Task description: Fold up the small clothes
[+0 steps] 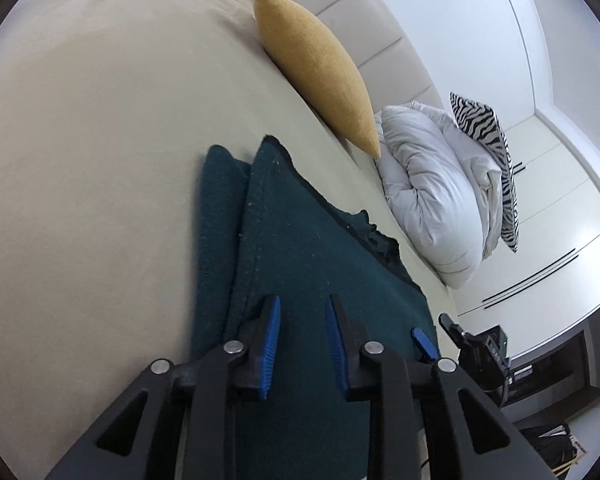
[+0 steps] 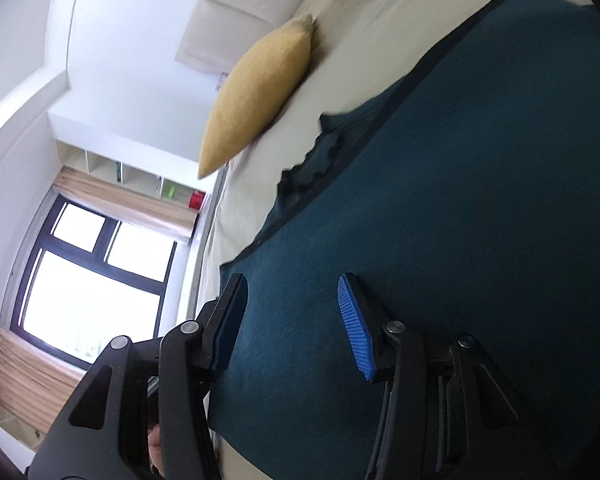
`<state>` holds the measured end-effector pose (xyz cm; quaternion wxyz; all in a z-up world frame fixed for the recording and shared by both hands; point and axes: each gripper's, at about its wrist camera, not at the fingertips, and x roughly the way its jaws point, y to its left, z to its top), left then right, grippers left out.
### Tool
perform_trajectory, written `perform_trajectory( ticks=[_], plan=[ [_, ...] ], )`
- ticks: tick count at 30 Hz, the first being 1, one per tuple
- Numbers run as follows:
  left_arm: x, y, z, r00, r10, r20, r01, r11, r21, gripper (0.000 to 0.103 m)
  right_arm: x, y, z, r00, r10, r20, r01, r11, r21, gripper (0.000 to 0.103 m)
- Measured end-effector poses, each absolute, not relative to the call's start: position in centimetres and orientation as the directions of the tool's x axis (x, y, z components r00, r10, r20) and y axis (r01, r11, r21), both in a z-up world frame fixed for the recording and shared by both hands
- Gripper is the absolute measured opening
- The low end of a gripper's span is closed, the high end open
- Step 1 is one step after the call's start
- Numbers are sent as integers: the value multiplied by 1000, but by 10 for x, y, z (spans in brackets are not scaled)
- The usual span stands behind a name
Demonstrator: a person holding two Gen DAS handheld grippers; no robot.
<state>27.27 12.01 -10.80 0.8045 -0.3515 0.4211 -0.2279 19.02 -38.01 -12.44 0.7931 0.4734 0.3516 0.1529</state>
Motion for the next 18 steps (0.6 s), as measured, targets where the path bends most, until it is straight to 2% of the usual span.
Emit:
perform_trajectory(
  ticks=[1, 3, 4, 8, 18],
  plan=[
    [265, 130, -104, 566, -654, -502, 63, 641, -765, 41, 185, -393, -124, 725, 531, -439, 129, 522, 843, 47],
    [251, 148, -94, 613, -617, -493, 44, 650, -759, 65, 169, -413, -119, 754, 490, -438, 152, 519, 841, 48],
    [247, 154, -91, 626, -603, -494, 33, 654, -756, 68, 162, -420, -117, 764, 477, -434, 158, 514, 843, 49],
    [240, 163, -102, 605, -609, -513, -10, 638, -770, 68, 139, -418, -110, 768, 488, -415, 134, 512, 849, 50],
    [268, 155, -119, 508, -694, -510, -41, 572, -819, 68, 134, -353, -114, 658, 642, -393, 47, 486, 873, 50]
  ],
)
